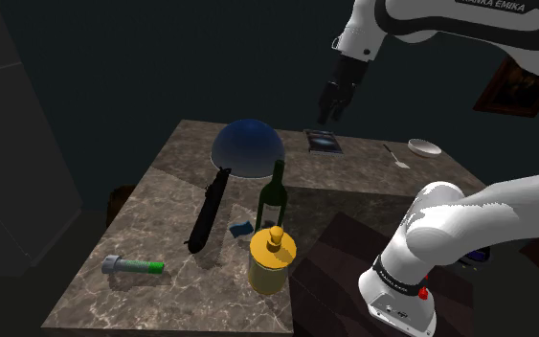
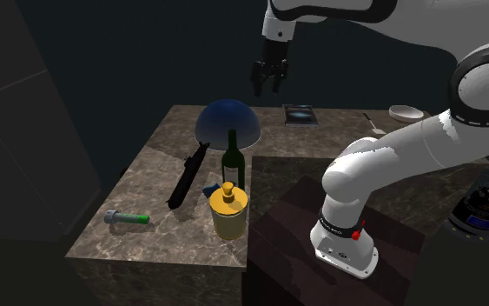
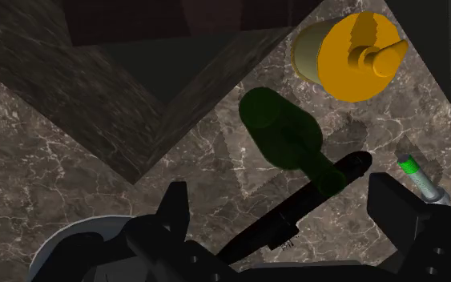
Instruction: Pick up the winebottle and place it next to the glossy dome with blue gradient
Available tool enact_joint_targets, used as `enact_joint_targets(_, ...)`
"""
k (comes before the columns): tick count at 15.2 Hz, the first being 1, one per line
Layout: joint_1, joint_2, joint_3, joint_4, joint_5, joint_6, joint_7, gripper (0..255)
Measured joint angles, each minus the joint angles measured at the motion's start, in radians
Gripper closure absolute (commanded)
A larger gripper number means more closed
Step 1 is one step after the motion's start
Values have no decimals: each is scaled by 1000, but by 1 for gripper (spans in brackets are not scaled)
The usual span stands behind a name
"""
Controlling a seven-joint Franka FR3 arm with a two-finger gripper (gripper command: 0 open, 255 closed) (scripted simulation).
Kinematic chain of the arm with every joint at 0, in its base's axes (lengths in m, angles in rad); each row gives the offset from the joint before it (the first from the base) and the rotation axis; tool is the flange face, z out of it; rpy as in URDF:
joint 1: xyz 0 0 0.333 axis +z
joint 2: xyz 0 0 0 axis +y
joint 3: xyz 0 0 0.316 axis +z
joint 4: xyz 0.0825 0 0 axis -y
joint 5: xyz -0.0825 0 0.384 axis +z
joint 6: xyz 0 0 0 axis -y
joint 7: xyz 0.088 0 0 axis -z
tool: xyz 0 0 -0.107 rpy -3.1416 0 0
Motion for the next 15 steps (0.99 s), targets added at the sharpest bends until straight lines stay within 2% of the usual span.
enact_joint_targets(4,13,3,42,-50,-1,63,19,0)
enact_joint_targets(13,59,128,218,-199,-26,373,111,0)
enact_joint_targets(15,63,141,235,-211,-29,403,123,0)
